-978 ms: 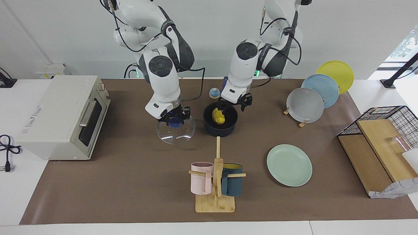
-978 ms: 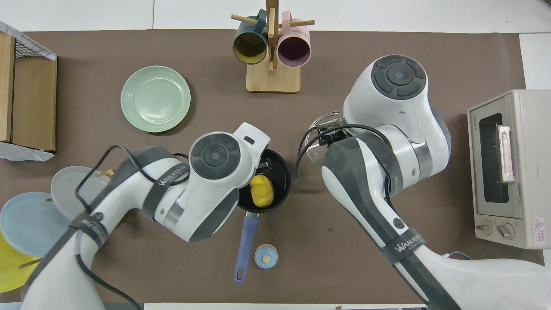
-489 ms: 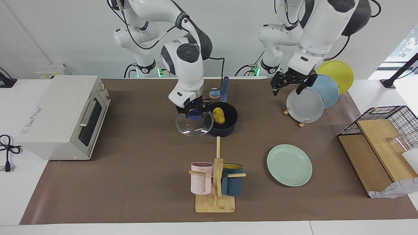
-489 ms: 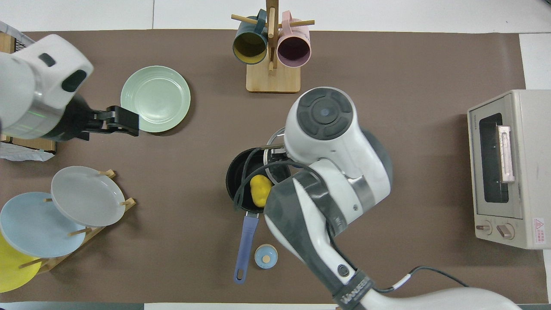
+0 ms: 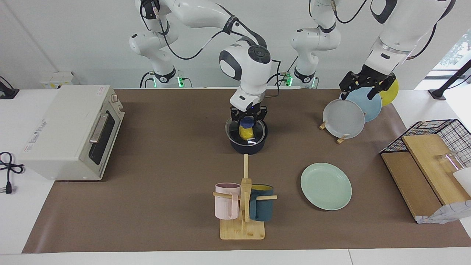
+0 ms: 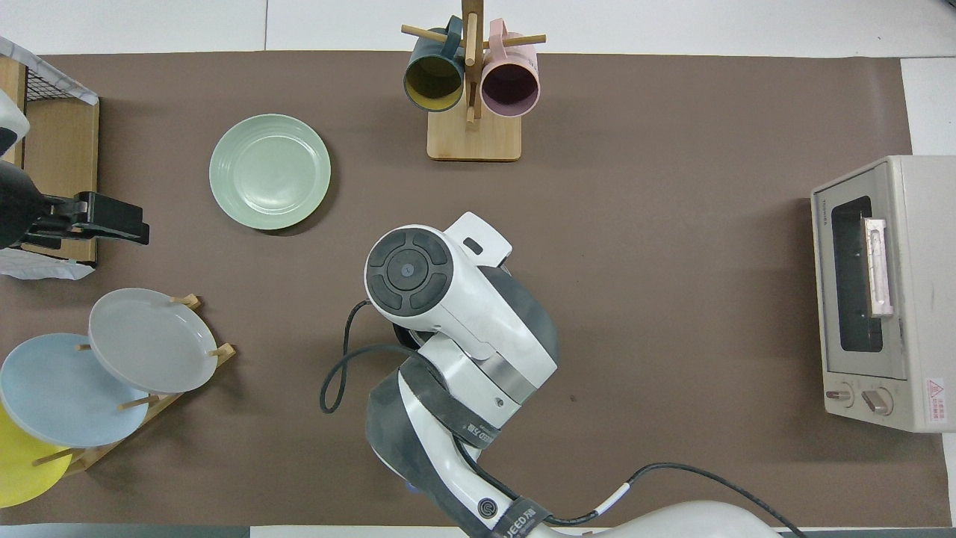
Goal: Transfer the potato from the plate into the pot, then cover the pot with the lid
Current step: 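Lower the glass lid onto the saucepan with the right gripper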
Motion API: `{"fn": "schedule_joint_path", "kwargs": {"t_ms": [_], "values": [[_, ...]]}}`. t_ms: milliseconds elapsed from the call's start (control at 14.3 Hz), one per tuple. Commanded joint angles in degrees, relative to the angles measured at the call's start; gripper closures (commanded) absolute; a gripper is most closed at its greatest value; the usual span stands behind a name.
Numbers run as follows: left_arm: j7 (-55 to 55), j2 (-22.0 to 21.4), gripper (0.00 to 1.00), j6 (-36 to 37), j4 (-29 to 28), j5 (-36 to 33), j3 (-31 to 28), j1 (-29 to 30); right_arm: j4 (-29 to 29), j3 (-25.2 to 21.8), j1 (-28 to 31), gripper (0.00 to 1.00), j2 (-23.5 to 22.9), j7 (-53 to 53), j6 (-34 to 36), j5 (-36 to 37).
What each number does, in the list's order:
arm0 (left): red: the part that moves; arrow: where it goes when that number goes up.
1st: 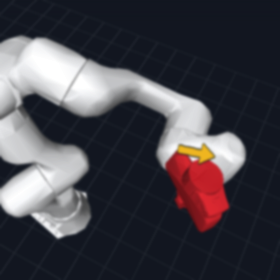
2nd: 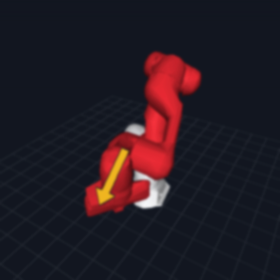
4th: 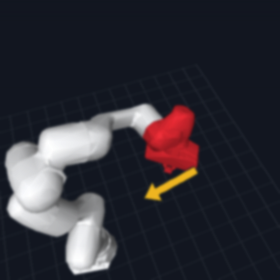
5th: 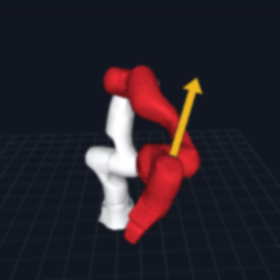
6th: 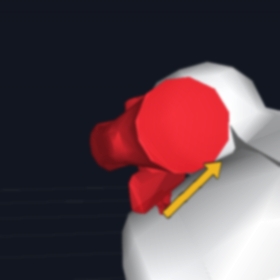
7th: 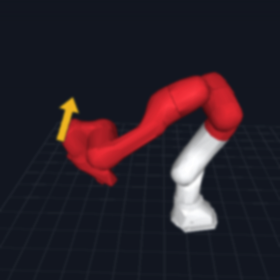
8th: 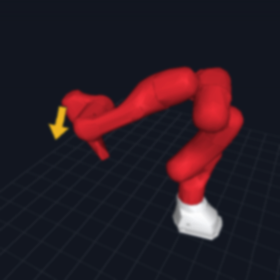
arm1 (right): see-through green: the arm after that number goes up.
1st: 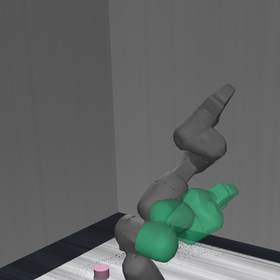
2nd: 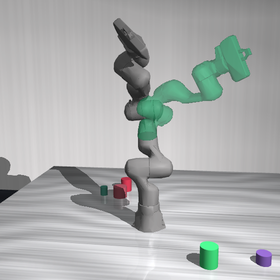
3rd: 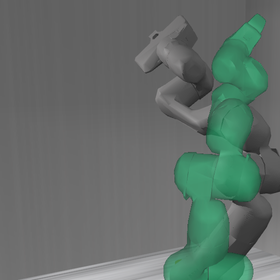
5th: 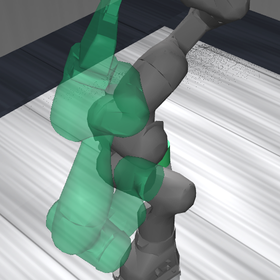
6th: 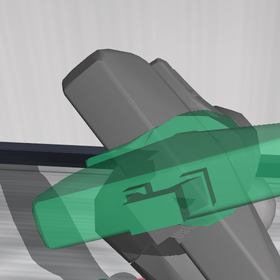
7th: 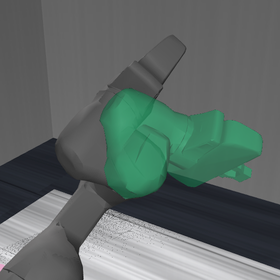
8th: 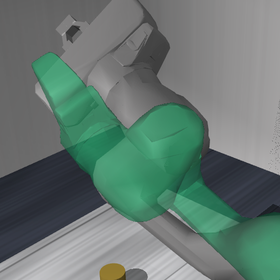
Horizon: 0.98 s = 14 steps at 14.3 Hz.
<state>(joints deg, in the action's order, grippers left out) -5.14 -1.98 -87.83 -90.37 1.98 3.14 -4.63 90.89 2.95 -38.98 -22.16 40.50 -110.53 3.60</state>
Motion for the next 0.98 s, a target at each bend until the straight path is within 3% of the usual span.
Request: {"fn": "schedule_joint_path", "kwargs": {"t_ms": [0, 280, 419, 699, 909], "values": [[0.7, -1.0, 0.00, 1.4, -0.1, -1.0, 0.5, 0.7, 1.1, 0.3, -0.1, 1.00, 0.4, 2.6, -1.8, 0.7], [0.8, 4.2, 0.00, 8.6, 8.1, -1.1, 0.5, 0.9, 1.8, 0.6, -0.1, 1.00, 0.5, 4.9, -2.7, 0.0], [1.3, 3.7, 0.00, 9.1, 6.7, -1.1, 0.9, 1.1, 2.1, 0.6, -0.2, 1.00, 0.5, 5.3, -2.8, -0.5], [3.7, -0.1, 0.00, 2.3, -0.2, -1.3, 1.2, 1.8, 2.1, 0.7, -0.5, 1.00, 0.5, 7.8, -2.8, -2.8], [3.7, 0.3, 0.00, 2.3, 0.7, -1.3, 1.3, 2.2, 2.0, 0.7, 0.0, 1.00, 0.5, 7.8, -2.3, -4.5]]}}
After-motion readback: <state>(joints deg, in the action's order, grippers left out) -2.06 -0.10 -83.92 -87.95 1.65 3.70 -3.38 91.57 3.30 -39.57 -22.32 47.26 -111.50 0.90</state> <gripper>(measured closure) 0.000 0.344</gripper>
